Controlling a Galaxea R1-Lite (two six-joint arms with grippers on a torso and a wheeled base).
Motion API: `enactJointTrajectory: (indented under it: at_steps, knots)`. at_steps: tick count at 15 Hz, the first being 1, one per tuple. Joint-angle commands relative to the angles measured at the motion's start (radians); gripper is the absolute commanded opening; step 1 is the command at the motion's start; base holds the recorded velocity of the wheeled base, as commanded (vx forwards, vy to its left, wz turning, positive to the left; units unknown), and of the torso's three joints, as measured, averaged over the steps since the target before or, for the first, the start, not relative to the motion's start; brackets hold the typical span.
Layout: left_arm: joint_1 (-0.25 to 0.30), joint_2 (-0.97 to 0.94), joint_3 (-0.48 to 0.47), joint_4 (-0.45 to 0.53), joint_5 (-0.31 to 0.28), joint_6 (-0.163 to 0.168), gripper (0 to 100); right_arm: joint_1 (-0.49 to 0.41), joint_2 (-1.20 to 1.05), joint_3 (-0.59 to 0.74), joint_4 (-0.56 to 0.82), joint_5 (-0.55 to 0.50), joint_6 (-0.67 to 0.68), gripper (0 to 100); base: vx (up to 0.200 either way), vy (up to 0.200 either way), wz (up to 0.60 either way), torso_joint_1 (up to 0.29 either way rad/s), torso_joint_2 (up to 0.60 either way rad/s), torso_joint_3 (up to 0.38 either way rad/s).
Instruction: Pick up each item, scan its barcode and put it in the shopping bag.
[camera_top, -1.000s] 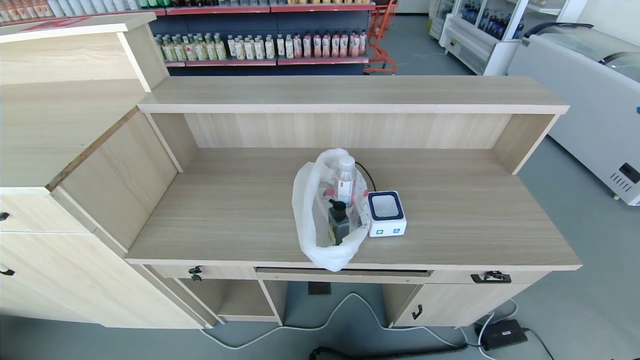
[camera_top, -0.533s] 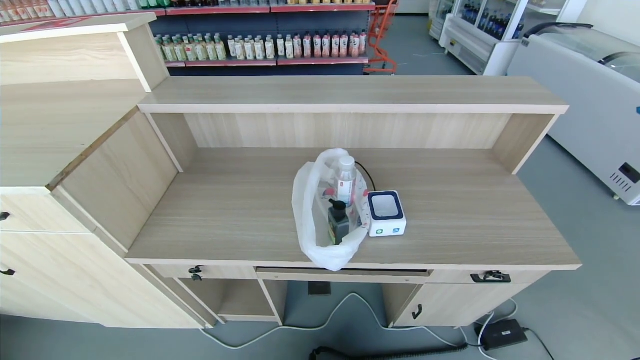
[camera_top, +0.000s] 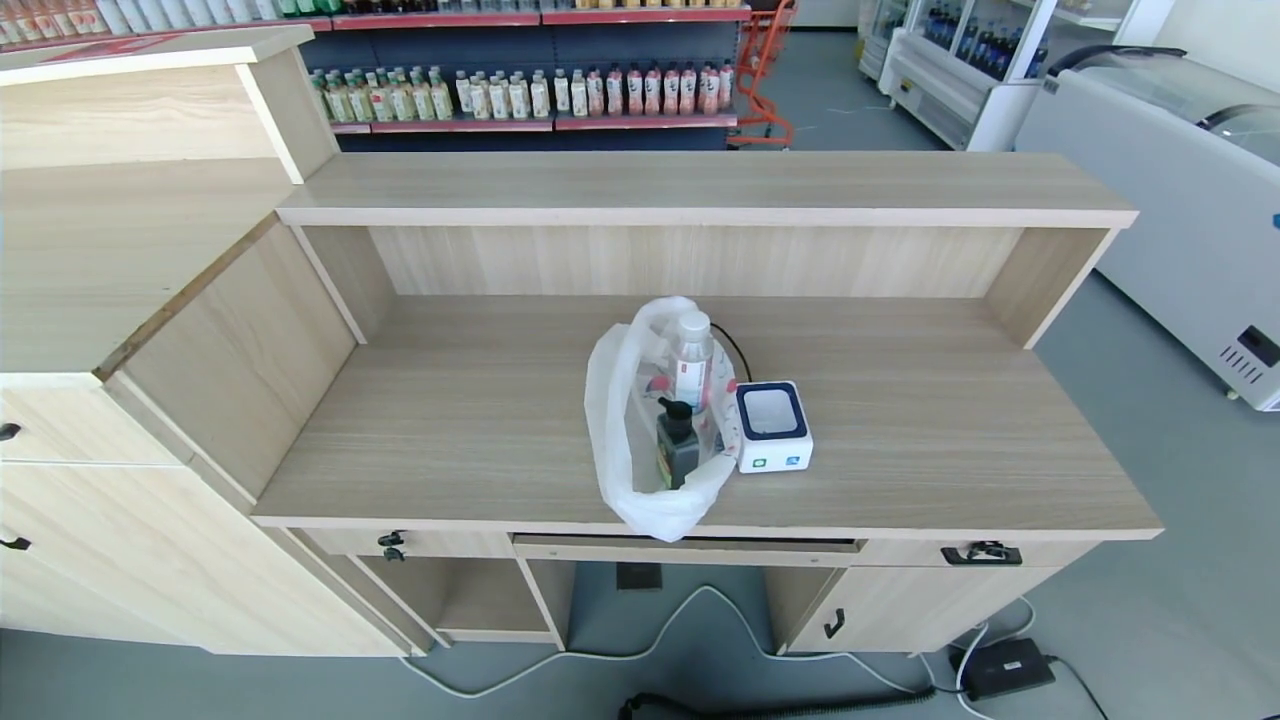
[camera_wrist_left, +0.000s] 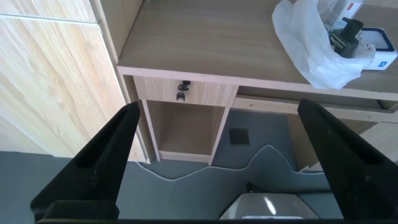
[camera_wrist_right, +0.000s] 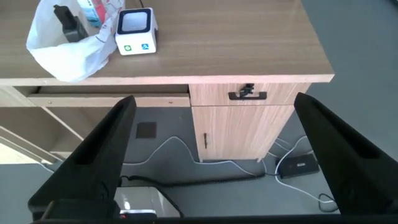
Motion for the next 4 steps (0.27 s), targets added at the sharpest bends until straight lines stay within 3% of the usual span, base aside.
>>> enactJointTrajectory:
  at_steps: [1, 4]
  knots:
    - [0.000, 0.000, -0.001, 0.000, 0.000, 0.000, 100, 0.000, 0.004, 0.000, -0.001, 0.001, 0.001, 100, 0.000, 0.000, 0.00, 0.000, 0.00, 0.000]
    - [0.000, 0.000, -0.001, 0.000, 0.000, 0.000, 100, 0.000, 0.004, 0.000, -0.001, 0.001, -0.001, 100, 0.000, 0.000, 0.00, 0.000, 0.00, 0.000]
